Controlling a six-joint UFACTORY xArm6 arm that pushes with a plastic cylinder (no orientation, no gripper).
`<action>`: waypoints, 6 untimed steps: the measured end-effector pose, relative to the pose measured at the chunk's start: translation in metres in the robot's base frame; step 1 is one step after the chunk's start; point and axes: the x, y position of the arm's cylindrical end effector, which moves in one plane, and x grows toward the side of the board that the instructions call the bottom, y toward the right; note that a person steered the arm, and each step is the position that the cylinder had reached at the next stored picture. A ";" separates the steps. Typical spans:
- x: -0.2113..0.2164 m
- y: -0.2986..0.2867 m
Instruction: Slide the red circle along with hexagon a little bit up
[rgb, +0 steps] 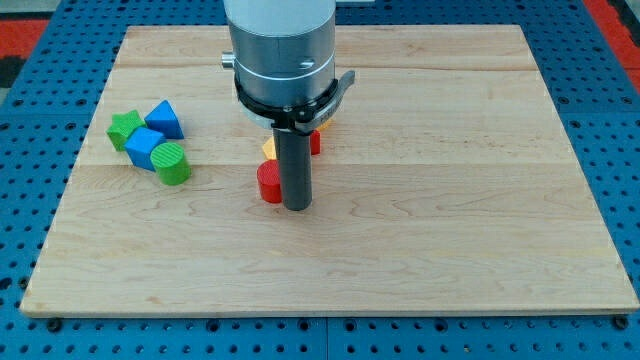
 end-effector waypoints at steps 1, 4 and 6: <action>0.005 -0.020; -0.012 -0.046; -0.079 -0.013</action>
